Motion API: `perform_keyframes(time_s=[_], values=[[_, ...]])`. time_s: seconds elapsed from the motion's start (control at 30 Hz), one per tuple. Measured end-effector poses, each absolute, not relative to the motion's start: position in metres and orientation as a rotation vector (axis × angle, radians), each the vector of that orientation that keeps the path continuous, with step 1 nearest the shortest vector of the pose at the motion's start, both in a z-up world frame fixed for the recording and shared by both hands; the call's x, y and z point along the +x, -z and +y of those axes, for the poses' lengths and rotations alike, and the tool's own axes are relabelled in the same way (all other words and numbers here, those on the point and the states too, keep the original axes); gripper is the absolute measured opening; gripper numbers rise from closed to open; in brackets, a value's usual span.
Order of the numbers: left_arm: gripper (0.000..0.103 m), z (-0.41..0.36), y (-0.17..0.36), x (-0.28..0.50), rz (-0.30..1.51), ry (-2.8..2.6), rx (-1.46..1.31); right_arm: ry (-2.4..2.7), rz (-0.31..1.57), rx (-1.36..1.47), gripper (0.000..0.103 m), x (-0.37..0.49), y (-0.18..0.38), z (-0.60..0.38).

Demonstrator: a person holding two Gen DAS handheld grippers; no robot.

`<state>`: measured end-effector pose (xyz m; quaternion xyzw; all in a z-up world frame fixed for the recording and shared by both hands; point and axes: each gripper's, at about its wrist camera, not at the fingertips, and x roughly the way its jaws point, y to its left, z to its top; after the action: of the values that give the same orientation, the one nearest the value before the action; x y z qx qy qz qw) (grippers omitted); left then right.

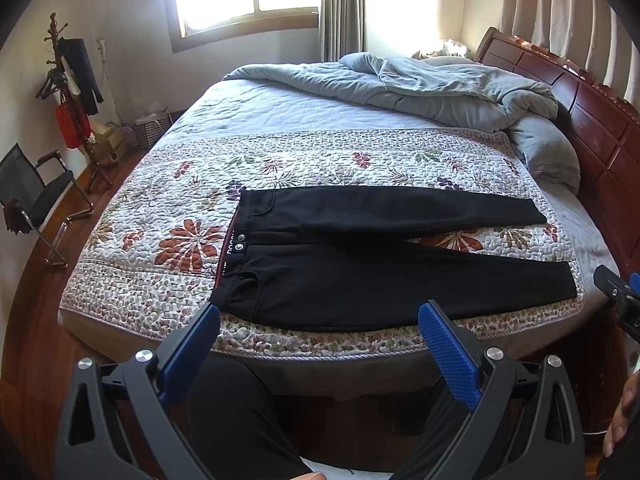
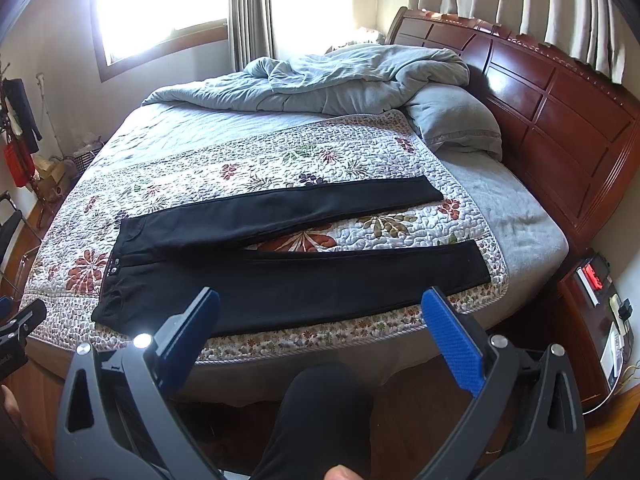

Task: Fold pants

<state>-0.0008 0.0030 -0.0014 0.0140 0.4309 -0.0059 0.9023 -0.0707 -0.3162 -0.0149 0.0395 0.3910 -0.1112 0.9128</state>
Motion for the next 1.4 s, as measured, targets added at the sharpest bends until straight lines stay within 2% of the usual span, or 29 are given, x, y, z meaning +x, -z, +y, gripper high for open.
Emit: perform_keyframes(time_s=[0.93, 1.07, 1.17, 1.33, 1.4], values=[[0.099, -0.002, 0.016, 0.012, 0.911, 0.007, 0.049, 0.226, 0.829, 0.08, 0.1, -0.057, 0.028, -0.323], [0.099, -0.003, 0.055, 0.036, 1.018, 0.116, 0.086, 0.096, 0.677, 0.104, 0.1, -0.051, 0.032, -0.337], [0.099, 0.014, 0.083, 0.056, 1.093, 0.164, 0.048, 0.067, 0.816, 0.105, 0.1, -0.015, 0.061, -0.358], [0.099, 0.072, 0.151, 0.102, 1.302, 0.251, -0.124, 0.059, 0.822, 0.039, 0.1, 0.022, 0.083, -0.383], [0.099, 0.097, 0.166, 0.131, 1.3, 0.177, -0.047, 0.019, 0.836, 0.035, 0.1, 0.036, 0.093, -0.388]])
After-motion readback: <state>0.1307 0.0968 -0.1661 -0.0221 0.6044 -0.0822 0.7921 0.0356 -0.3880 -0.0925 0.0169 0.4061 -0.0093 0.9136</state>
